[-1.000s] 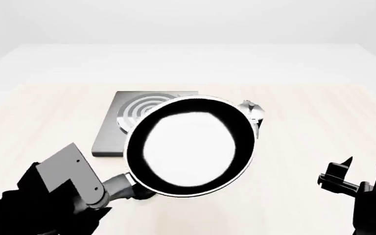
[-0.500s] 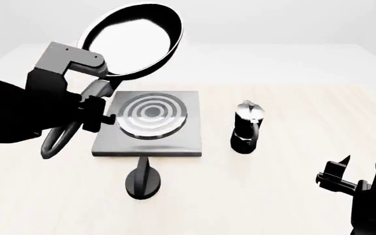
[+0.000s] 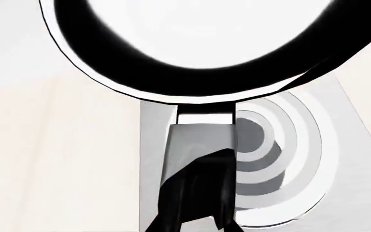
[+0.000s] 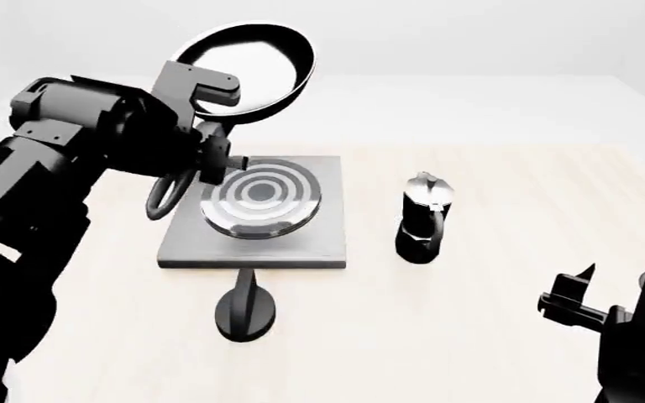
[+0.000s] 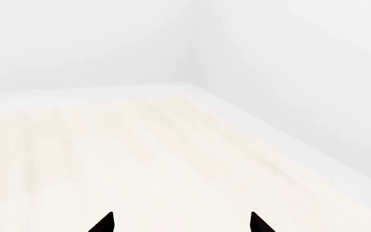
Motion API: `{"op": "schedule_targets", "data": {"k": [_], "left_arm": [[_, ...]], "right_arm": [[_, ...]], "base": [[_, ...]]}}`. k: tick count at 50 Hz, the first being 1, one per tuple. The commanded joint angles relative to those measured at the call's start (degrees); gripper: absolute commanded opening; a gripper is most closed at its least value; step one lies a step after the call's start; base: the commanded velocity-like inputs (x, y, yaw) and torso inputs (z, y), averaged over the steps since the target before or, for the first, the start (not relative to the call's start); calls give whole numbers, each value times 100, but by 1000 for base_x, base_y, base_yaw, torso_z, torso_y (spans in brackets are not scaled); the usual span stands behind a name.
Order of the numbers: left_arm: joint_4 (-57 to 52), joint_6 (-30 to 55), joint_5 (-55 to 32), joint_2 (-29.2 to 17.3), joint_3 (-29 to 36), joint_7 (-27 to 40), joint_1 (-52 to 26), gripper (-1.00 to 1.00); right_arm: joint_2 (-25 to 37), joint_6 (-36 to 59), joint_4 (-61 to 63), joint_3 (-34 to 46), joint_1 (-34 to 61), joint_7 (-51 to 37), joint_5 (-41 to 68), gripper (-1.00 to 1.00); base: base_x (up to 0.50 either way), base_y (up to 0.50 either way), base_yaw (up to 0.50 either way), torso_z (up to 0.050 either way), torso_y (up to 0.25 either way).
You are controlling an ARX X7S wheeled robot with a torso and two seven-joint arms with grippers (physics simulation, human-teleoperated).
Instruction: Turn on the stove and put the frying pan on it.
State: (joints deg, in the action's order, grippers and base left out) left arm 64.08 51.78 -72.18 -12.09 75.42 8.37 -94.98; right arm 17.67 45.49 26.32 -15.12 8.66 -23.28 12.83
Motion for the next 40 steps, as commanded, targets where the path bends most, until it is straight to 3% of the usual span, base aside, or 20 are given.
{"op": "schedule_targets", "data": {"k": [1, 7, 23, 40], "left_arm": [[1088, -123, 1415, 668, -594, -476, 166, -100], [1089, 90, 2405, 765, -1358, -853, 489, -100], [1089, 302, 5489, 1015, -4112, -1592, 1090, -100], [1081, 545, 6178, 1150, -4724, -1495, 1311, -100]], "right_arm": [[4, -21, 20, -40, -33, 4, 47, 100], [-4, -47, 5, -41, -43, -8, 54, 100], [17, -41, -13, -22, -8, -27, 78, 100], [29, -73, -50, -12, -3, -38, 101, 100]], "base": [[0, 0, 0, 0, 0], [0, 0, 0, 0, 0], [0, 0, 0, 1, 1], [0, 0, 0, 0, 1]]}}
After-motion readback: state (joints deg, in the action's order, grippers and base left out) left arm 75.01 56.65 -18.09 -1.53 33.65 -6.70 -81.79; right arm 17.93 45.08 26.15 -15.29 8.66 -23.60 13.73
